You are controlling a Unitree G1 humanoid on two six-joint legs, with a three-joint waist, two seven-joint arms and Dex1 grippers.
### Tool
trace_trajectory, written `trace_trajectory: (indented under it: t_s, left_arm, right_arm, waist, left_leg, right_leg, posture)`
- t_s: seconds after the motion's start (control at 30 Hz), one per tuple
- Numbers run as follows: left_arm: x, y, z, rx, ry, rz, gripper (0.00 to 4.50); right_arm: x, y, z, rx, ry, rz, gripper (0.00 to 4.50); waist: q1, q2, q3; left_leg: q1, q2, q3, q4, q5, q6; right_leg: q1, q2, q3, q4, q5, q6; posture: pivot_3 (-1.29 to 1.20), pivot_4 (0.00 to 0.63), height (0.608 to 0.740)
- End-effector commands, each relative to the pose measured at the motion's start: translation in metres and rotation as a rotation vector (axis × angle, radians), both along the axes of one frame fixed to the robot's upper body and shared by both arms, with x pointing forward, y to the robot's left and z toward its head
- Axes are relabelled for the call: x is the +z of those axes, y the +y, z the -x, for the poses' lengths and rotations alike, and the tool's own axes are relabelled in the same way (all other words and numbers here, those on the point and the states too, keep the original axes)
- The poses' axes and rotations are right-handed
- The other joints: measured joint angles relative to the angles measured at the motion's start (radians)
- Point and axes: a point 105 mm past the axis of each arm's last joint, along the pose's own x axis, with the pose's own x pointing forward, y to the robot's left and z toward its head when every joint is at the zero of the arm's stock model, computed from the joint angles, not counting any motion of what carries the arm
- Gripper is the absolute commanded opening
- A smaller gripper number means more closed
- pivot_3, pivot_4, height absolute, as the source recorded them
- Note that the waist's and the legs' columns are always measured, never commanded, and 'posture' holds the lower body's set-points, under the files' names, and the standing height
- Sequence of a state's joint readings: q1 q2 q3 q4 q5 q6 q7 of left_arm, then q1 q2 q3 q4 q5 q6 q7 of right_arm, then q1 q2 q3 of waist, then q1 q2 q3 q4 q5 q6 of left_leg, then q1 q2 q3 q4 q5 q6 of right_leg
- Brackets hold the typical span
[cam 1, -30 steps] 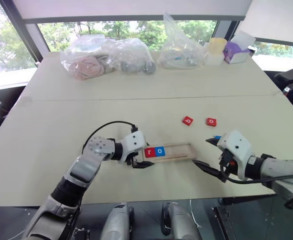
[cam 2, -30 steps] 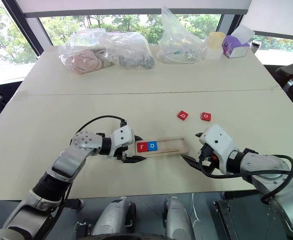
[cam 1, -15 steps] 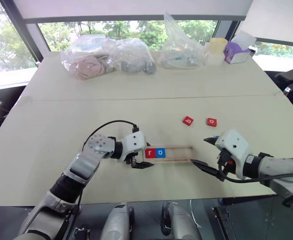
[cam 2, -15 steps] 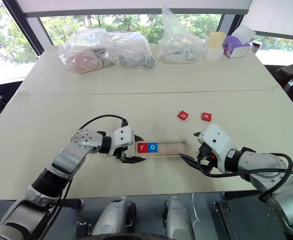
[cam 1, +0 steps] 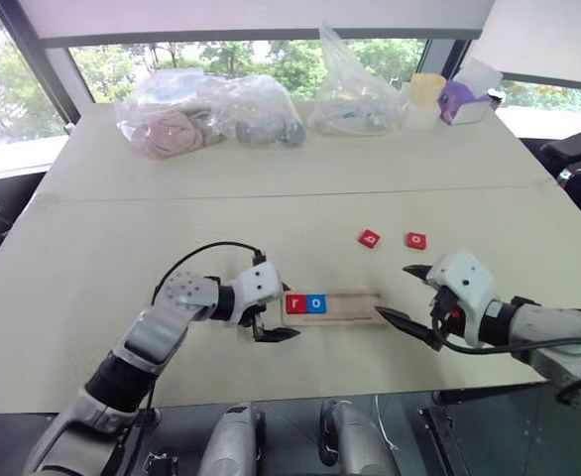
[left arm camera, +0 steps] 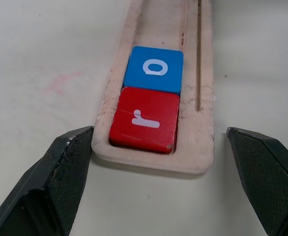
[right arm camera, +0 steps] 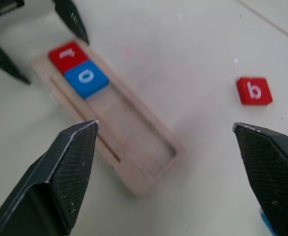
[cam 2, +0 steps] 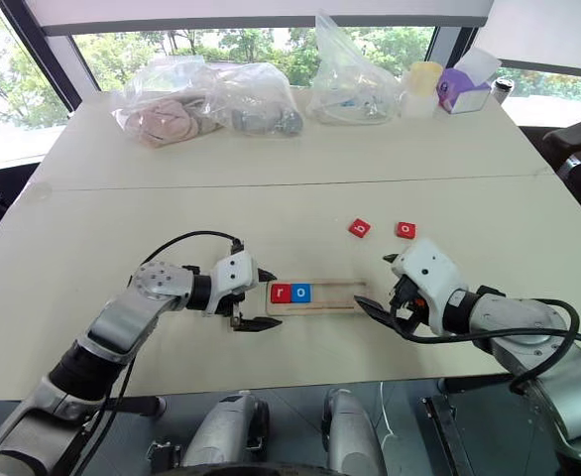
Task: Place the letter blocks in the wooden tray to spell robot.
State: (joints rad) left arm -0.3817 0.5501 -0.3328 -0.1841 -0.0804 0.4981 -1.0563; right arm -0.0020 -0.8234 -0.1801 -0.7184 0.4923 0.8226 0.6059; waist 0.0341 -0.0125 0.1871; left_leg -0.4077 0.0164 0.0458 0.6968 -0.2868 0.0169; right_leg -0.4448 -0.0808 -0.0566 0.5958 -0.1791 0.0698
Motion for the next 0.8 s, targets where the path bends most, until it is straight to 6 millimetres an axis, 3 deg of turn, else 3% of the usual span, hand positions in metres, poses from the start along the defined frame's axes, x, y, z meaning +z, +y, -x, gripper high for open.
trace_trajectory:
  t_s: [0.03, 0.17, 0.3, 0.47, 0.8]
  left_arm:
    - [0.022, 0.008, -0.001, 0.037, -0.048, 0.044, 4.47]
    - [0.04, 0.02, 0.0, 0.068, -0.075, 0.065, 4.47]
    - [0.06, 0.043, 0.003, 0.099, -0.104, 0.065, 4.47]
    - [0.082, 0.057, 0.011, 0.091, -0.108, 0.093, 4.47]
    - [0.088, 0.058, 0.017, 0.138, -0.124, 0.126, 4.47]
  right_arm:
    - [0.008, 0.002, -0.012, -0.039, -0.057, -0.035, 4.5]
    - [0.005, 0.004, -0.03, -0.098, -0.061, -0.07, 4.5]
    - [-0.005, -0.001, -0.065, -0.211, -0.051, -0.082, 4.5]
    - [-0.014, -0.01, -0.102, -0.34, -0.007, -0.085, 4.5]
    - [-0.035, 0.008, -0.131, -0.354, 0.049, -0.125, 4.5]
  waist:
    - [0.001, 0.0, 0.0]
    - [0.002, 0.0, 0.001]
    - [-0.003, 0.001, 0.001]
    - [-0.013, 0.002, 0.002]
    - [-0.028, 0.002, 0.002]
  left_leg:
    - [0.0, 0.0, 0.0, 0.0, 0.0, 0.0]
    - [-0.001, 0.0, 0.0, 0.0, 0.0, 0.0]
    - [-0.001, 0.0, 0.001, 0.0, 0.0, 0.0]
    - [-0.001, -0.001, 0.002, 0.0, 0.0, 0.0]
    - [-0.001, -0.001, 0.001, -0.001, 0.0, 0.0]
  right_leg:
    - [0.0, 0.0, 0.0, 0.0, 0.0, 0.0]
    - [-0.001, 0.0, 0.0, 0.0, 0.0, 0.0]
    - [-0.001, -0.001, 0.0, 0.0, 0.0, 0.0]
    - [-0.002, -0.001, 0.0, 0.0, 0.003, -0.004]
    - [-0.002, 0.0, 0.001, 0.001, 0.003, -0.004]
  posture:
    - [0.0, 0.15, 0.74]
    - [0.0, 0.15, 0.74]
    - [0.0, 0.15, 0.74]
    - [0.0, 0.15, 0.74]
    - [0.0, 0.15, 0.74]
